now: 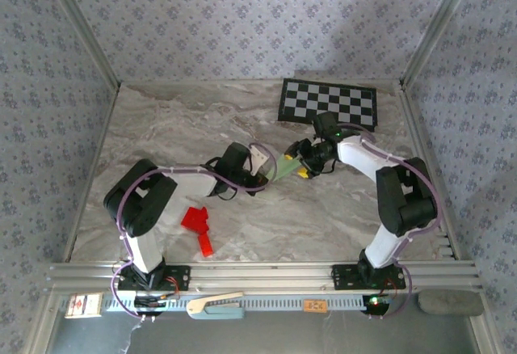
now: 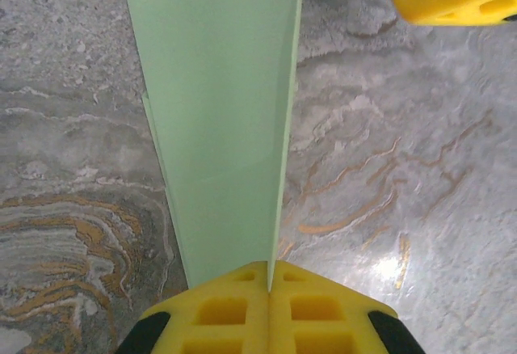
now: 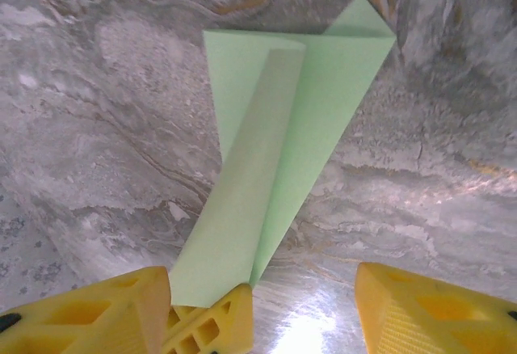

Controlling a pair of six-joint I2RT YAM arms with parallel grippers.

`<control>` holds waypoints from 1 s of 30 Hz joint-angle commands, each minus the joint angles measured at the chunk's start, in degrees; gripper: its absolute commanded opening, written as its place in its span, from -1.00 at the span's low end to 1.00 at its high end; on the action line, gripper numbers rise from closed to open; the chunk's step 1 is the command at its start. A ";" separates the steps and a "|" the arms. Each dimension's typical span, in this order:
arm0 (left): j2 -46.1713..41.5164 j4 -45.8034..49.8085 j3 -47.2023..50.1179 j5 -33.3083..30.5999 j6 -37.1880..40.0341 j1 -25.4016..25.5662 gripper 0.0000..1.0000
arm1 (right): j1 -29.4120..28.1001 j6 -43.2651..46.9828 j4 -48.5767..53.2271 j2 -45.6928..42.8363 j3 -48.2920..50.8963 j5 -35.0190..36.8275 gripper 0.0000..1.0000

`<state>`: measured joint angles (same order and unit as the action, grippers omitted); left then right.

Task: Fold a paper plane with a square sheet of paper (pick it up from the middle)
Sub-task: Fold the wing for the fifth time at the center of the table.

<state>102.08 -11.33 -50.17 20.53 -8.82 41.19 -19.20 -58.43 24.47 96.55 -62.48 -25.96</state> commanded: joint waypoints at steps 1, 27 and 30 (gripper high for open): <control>0.87 4.39 -2.83 5.05 -5.27 -1.05 -1.00 | 0.65 5.72 -0.66 -3.90 1.81 3.61 0.27; 8.10 1.82 -8.18 13.00 -33.67 -2.87 -1.00 | 1.50 12.64 -27.88 -4.94 16.25 -2.88 0.10; 8.78 0.73 -8.19 14.32 -35.58 -3.17 -1.00 | 1.16 13.31 -28.77 -3.43 16.09 -3.62 0.09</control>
<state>109.86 -8.40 -56.75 32.01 -40.27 38.50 -17.63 -46.83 -2.00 91.74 -46.85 -27.86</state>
